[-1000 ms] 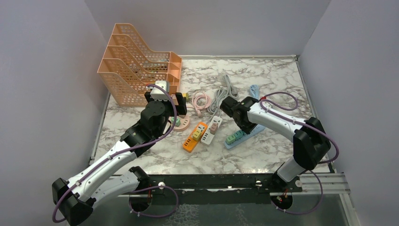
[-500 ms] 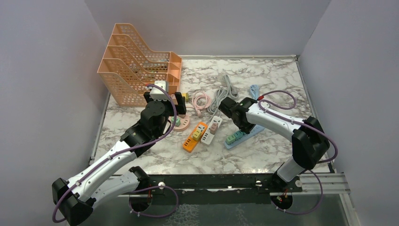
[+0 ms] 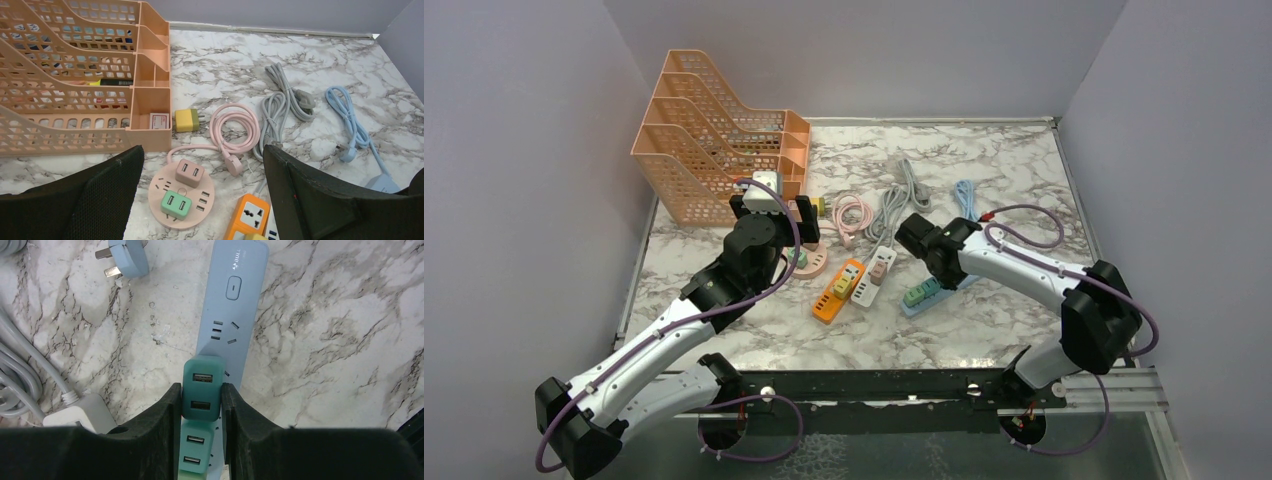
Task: Insert the plug
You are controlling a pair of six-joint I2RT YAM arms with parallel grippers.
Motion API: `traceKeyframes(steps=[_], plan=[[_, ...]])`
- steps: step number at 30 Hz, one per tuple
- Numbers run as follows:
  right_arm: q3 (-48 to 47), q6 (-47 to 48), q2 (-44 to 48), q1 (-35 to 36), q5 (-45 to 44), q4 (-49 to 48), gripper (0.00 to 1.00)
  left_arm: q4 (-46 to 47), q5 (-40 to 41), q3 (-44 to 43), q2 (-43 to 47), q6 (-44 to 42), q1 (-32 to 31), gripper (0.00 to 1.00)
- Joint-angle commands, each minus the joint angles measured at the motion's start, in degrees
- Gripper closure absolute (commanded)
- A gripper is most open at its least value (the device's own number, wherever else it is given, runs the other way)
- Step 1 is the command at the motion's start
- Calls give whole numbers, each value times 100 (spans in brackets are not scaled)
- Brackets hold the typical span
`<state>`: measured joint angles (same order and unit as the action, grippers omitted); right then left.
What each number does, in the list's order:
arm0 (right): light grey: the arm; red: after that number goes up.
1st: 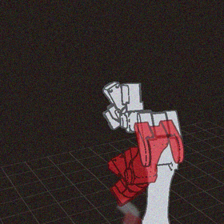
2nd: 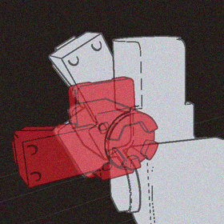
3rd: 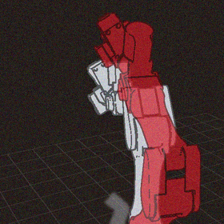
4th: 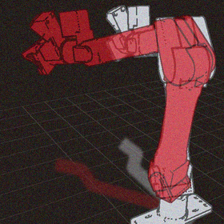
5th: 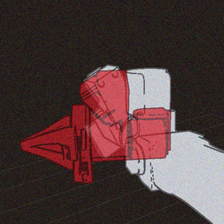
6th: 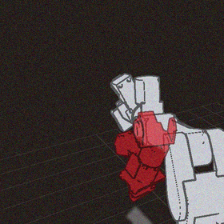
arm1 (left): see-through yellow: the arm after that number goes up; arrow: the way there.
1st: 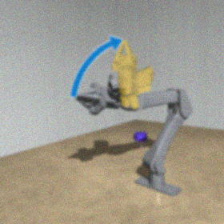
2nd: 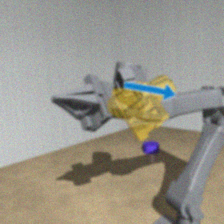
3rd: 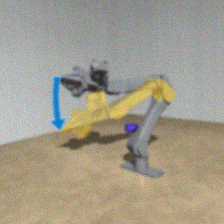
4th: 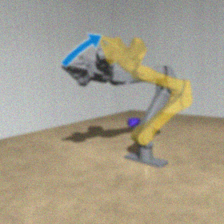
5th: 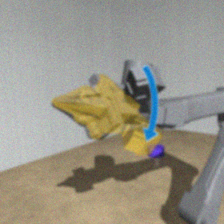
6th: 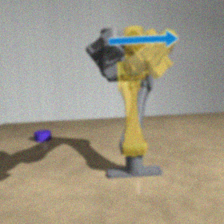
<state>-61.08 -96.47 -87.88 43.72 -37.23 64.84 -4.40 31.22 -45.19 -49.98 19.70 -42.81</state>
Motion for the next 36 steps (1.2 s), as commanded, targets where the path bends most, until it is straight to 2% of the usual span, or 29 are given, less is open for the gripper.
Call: traceKeyframes(steps=[1, 8, 11, 15, 17, 23, 27, 36], plan=[[525, -287, -132, 101, 1305, -754, 76, 111, 133, 45, -19, -72, 27, 9], [667, -328, -109, 101, 1352, -867, 63, 108, 130, 36, -35, -81, 27, 9], [734, -295, -65, 101, 1330, -1005, 63, 112, 129, 36, -35, -87, 27, 9], [701, -293, -62, 101, 1190, -960, 71, 109, 133, 36, -36, -90, 27, 9], [646, -286, -95, 101, 1111, -875, 70, 114, 131, 36, -36, -98, 26, 9], [353, -115, -71, 92, 698, -502, 44, 106, 133, 36, -34, -115, 25, 9], [200, 43, 23, 79, 473, -360, 34, 113, 130, 25, -41, -116, 27, 9], [6, -131, 177, -31, 120, 184, 31, 108, 119, 36, -45, -107, 27, 9]])
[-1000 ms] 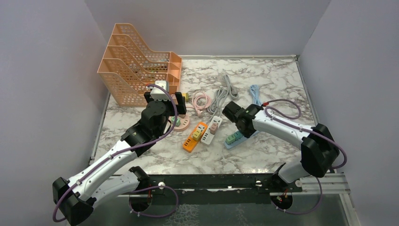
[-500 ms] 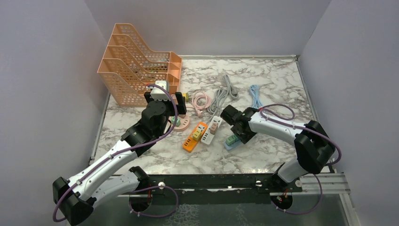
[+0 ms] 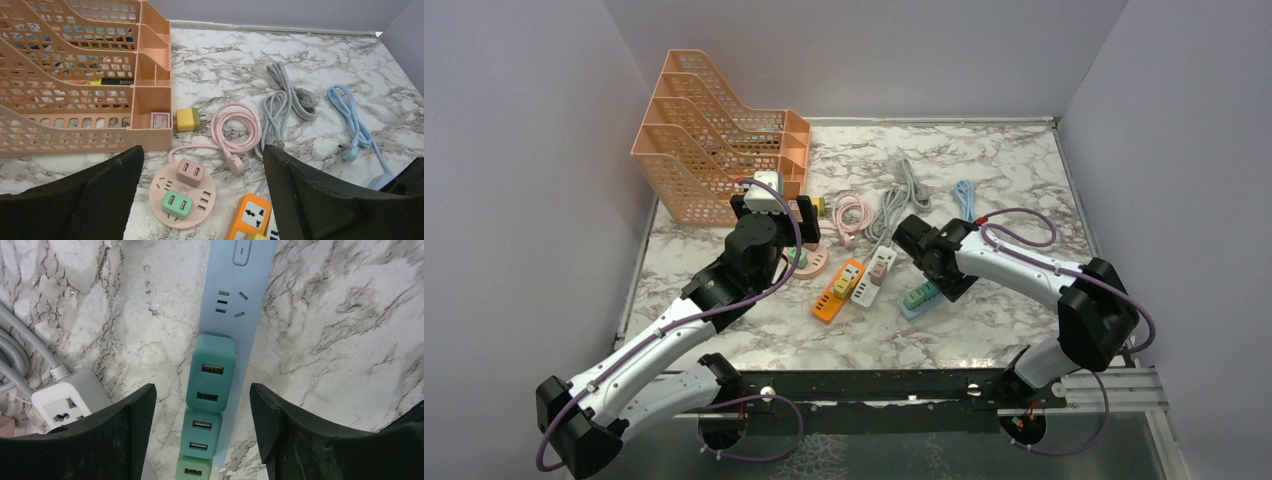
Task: Insert the plug
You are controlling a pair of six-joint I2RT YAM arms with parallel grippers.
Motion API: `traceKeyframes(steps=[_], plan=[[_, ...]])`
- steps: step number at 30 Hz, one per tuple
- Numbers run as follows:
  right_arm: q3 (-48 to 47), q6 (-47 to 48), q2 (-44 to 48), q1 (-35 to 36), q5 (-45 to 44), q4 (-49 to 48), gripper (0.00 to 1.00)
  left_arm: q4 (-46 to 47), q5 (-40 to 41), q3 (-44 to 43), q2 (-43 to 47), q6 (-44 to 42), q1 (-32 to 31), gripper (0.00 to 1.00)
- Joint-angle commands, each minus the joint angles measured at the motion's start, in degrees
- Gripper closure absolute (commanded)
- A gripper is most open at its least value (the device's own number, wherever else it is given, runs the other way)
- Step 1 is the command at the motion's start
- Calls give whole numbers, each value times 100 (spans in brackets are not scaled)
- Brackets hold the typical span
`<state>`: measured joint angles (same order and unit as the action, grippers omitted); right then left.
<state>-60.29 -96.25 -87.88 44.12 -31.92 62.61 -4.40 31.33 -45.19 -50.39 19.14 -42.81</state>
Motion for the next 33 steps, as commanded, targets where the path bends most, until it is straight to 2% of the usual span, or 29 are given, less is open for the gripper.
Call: traceKeyframes(steps=[1, 6, 12, 17, 23, 33], plan=[[-31, -104, 192, -101, -393, 347, 31, 111, 102, 36, -2, -50, 27, 9], [11, 90, 181, -224, -313, 148, 35, 107, 102, 39, -8, -50, 27, 9], [36, 207, 179, -317, -261, -11, 47, 115, 92, 42, -22, -51, 25, 9], [149, 401, 150, -431, -107, -351, 66, 112, 86, 42, -34, -59, 27, 9], [396, 395, -90, -492, 328, -718, 97, 112, 101, 41, -37, -68, 28, 9], [847, 331, -636, -499, 1126, -1402, 99, 115, 136, 38, -52, -94, 27, 9]])
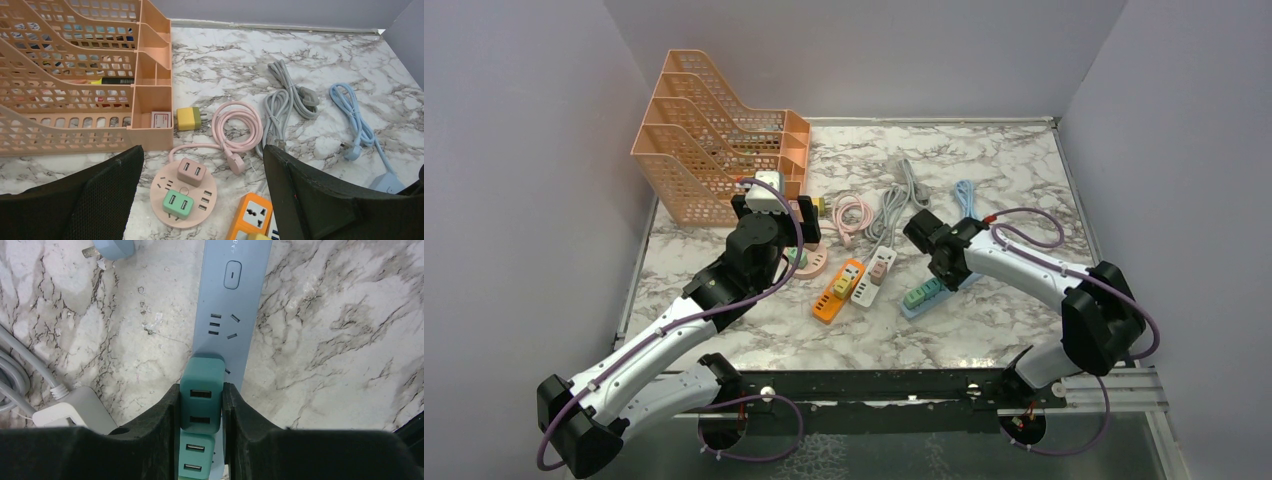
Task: Insert the plug
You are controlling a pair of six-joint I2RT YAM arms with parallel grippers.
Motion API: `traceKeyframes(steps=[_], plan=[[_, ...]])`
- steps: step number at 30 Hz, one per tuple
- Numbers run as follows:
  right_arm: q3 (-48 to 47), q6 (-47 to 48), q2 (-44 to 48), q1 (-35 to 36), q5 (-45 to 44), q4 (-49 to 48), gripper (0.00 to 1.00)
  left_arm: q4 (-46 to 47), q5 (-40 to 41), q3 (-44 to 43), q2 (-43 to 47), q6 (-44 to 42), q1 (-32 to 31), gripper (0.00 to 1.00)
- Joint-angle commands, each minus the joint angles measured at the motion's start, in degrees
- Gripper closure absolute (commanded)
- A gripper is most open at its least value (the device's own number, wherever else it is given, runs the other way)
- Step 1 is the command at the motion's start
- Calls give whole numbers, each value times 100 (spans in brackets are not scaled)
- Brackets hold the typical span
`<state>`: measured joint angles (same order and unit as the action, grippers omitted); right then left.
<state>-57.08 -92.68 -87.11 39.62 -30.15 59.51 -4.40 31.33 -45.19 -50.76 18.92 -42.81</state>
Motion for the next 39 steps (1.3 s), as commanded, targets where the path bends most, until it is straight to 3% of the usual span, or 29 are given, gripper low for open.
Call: traceKeyframes(steps=[1, 7, 14, 20, 25, 28, 34, 39], plan=[[526, -10, -768, -69, 990, -1133, 99, 116, 141, 37, -26, -79, 28, 9], [723, 235, -1007, -292, 1209, -1485, 99, 113, 137, 40, -50, -81, 33, 9], [738, 326, -1952, -301, 1633, -1769, 99, 134, 119, 1, -159, -94, 43, 9], [542, 336, -1367, -306, 1097, -1428, 97, 126, 141, 7, -174, -116, 62, 8], [-6, 644, -397, -305, 476, -917, 45, 102, 95, -62, -277, -108, 79, 8], [-320, 1090, 63, -305, 287, -845, 25, 94, 39, -79, -317, -79, 84, 8], [-480, 1754, 751, -306, 56, -941, 19, 3, 4, -122, -308, 17, 114, 8], [-520, 3726, 893, -310, 415, -2004, 24, -163, -51, -176, -293, 154, 122, 8]])
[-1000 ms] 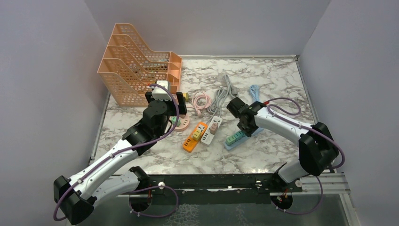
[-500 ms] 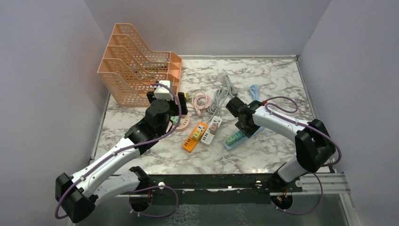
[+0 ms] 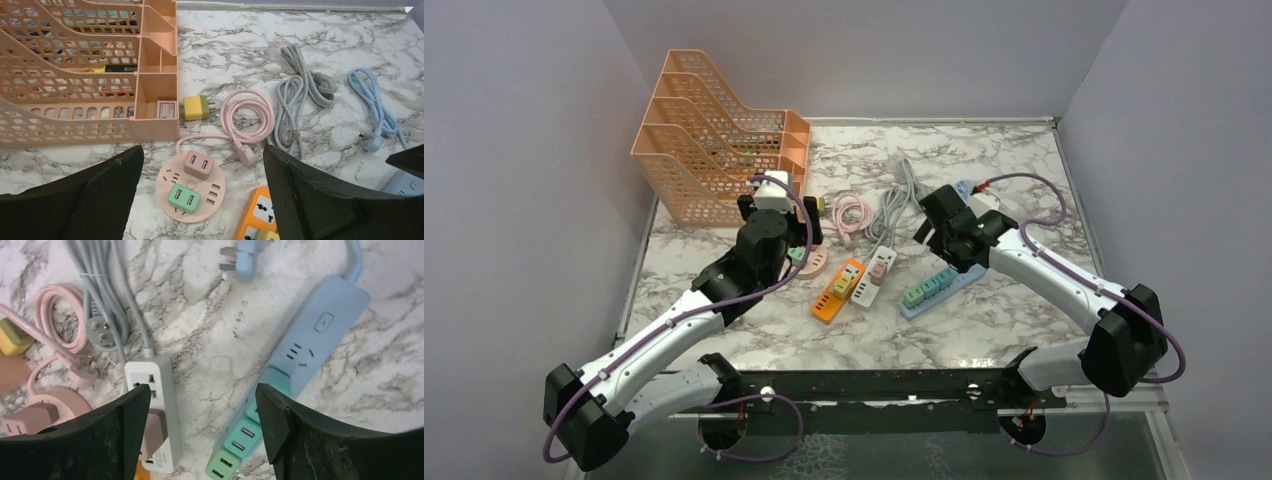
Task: Insert the plug
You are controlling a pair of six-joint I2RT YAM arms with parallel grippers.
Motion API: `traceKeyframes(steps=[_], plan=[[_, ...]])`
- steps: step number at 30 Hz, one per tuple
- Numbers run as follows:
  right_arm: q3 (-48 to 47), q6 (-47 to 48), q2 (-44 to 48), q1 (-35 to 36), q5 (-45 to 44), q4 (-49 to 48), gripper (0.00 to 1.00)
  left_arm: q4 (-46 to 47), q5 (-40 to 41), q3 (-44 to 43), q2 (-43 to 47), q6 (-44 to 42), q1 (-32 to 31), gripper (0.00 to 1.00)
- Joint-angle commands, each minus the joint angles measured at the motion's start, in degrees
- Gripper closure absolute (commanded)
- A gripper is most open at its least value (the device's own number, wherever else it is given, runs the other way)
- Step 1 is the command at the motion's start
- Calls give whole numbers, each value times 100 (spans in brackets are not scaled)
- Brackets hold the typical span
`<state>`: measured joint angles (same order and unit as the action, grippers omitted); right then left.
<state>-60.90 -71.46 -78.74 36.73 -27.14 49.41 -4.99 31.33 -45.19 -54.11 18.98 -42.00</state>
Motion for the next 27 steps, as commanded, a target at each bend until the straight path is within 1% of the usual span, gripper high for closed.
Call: traceKeyframes(steps=[1, 3, 6, 9, 11, 13, 16, 22, 27], plan=[[-147, 2055, 61, -22, 340, -1258, 24, -152, -74, -199, 31, 180, 42, 8], [-56, 3092, 38, -19, 1123, -2221, 27, -250, -80, -233, 14, 270, 47, 8], [-173, 3859, -347, -18, 2405, -3202, 30, -426, -54, -291, -33, 465, 97, 8], [-479, 3946, -1026, -11, 3448, -3865, 39, -691, 18, -392, -89, 722, 190, 9], [-758, 3859, -1521, 43, 3810, -4268, 46, -838, 53, -443, -94, 890, 261, 10], [-1206, 3860, -2062, 160, 3898, -4423, 51, -957, 95, -464, -58, 1023, 315, 11], [-1939, 3965, -2801, 364, 3777, -4583, 59, -1062, 62, -456, 20, 1106, 373, 11], [-2891, 4006, -3983, 458, 3479, -5036, 59, -1268, -3, -522, 45, 1142, 439, 11], [-3608, 4321, -4723, 456, 2999, -4836, 55, -1375, -22, -650, -41, 1071, 497, 11]])
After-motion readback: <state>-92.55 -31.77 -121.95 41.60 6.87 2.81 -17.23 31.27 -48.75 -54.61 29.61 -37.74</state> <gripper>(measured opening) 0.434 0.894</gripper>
